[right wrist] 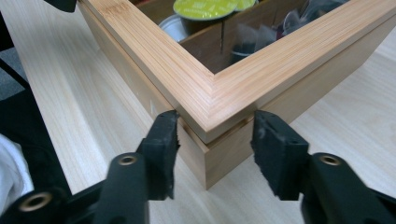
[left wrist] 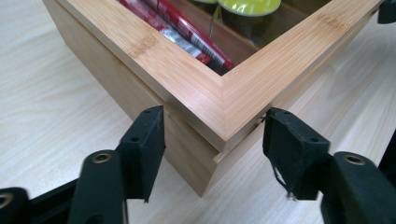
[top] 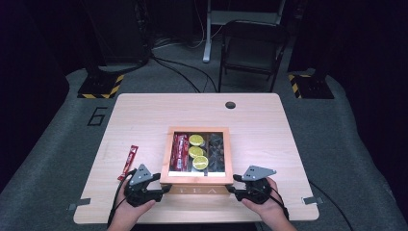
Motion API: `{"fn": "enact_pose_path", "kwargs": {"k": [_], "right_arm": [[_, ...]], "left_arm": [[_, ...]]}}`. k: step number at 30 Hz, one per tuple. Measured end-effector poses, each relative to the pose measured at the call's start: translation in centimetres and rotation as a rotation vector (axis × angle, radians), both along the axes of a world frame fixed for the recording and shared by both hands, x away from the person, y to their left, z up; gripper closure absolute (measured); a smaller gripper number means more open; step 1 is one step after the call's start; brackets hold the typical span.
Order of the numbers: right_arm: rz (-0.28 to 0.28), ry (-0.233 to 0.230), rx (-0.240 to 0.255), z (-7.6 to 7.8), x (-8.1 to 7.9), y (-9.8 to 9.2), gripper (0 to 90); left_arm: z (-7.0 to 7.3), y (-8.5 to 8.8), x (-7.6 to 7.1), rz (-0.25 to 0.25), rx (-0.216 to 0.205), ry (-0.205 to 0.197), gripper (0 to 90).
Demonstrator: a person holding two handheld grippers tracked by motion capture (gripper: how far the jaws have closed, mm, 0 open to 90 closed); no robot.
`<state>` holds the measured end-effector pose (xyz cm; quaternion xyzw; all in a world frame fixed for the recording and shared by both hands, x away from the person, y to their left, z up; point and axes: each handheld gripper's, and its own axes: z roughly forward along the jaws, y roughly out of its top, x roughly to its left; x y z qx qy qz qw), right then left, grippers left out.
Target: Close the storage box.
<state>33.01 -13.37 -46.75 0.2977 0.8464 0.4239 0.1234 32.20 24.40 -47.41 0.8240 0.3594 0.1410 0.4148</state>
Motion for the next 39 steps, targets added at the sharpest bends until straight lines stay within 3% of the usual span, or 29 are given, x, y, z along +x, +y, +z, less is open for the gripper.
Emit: {"fn": "enact_pose_path", "kwargs": {"k": [5,8,20,25,28,31,39], "right_arm": [[-0.016,-0.005,0.052,0.1,0.1,-0.1,42.7],[-0.015,-0.003,0.040,0.1,0.1,0.0,42.6],[-0.025,-0.031,0.077,1.1,0.0,-0.1,42.5],[-0.040,-0.047,0.096,1.7,0.0,-0.9,42.5],[-0.063,-0.047,0.106,1.8,0.3,-1.4,42.5],[-0.081,-0.061,0.085,1.7,0.6,-2.0,42.5],[-0.152,-0.079,0.108,1.6,1.3,-3.4,42.9]], "left_arm": [[-0.3,0.0,0.1,0.004,-0.008,0.017,33.3],[-0.2,0.1,0.1,-0.002,-0.017,0.023,33.0],[1.6,0.5,0.0,-0.004,-0.044,-0.013,35.0],[2.7,1.6,0.1,0.037,-0.068,-0.035,35.0],[2.5,2.3,0.4,0.064,-0.073,-0.031,35.4],[2.3,2.9,0.7,0.094,-0.081,-0.025,35.8],[1.7,4.3,1.7,0.168,-0.085,-0.033,35.8]]}}
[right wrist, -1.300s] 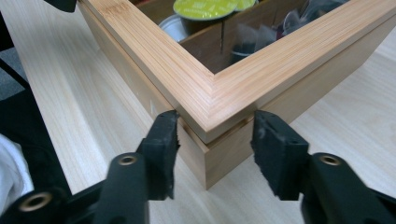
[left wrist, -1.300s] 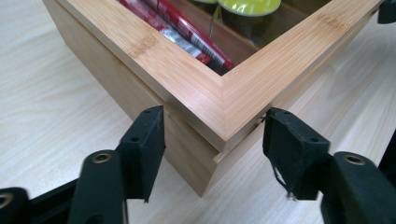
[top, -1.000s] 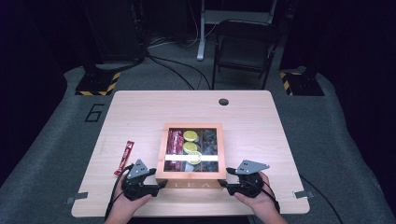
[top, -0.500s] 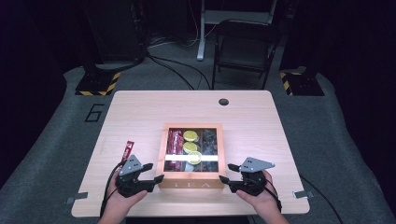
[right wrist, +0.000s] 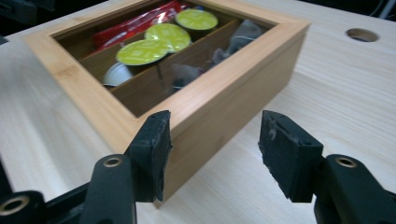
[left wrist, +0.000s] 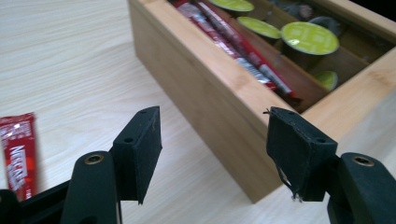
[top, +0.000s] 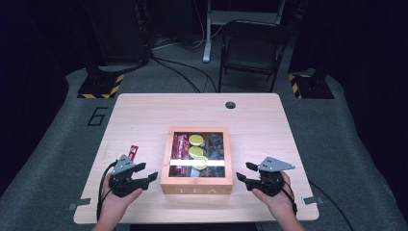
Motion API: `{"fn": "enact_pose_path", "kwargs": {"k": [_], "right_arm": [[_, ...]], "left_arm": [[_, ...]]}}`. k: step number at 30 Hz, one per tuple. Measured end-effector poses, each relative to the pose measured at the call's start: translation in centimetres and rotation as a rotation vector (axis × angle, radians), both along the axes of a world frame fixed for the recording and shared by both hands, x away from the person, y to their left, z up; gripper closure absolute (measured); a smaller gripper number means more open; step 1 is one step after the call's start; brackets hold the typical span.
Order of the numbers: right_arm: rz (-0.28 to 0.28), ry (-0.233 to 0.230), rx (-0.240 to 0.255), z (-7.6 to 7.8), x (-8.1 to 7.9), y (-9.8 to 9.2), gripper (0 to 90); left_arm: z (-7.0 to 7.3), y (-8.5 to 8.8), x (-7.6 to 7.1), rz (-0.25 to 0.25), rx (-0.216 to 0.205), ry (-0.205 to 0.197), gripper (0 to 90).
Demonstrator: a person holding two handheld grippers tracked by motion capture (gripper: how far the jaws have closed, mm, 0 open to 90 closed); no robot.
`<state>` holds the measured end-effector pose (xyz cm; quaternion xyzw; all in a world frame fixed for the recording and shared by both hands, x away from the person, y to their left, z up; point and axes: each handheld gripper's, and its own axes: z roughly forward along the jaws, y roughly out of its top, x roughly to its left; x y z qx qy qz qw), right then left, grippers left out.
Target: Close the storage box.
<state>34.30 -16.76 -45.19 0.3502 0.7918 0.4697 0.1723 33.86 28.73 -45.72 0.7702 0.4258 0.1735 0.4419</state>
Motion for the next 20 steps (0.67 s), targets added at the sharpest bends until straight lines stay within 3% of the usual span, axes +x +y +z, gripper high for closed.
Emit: {"fn": "enact_pose_path", "kwargs": {"k": [3,7,12,17,20], "right_arm": [[-0.034,-0.014,-0.021,-0.4,0.4,-0.8,43.2],[-0.075,0.022,-0.029,-1.2,1.1,-1.9,43.3],[-0.099,0.049,-0.010,-1.6,1.4,-2.4,43.4],[-0.083,0.023,-0.021,-1.2,1.0,-2.1,43.3],[-0.040,-0.008,0.033,-0.3,0.2,-1.7,41.2]], "left_arm": [[-0.2,0.7,0.4,0.024,0.014,0.006,35.8],[-0.6,1.5,1.0,0.055,0.043,0.004,35.8],[-0.8,2.3,1.3,0.086,0.027,0.020,35.3],[-0.7,3.2,1.6,0.126,0.039,0.019,35.1],[-0.3,4.0,1.6,0.158,0.033,0.010,34.6]]}}
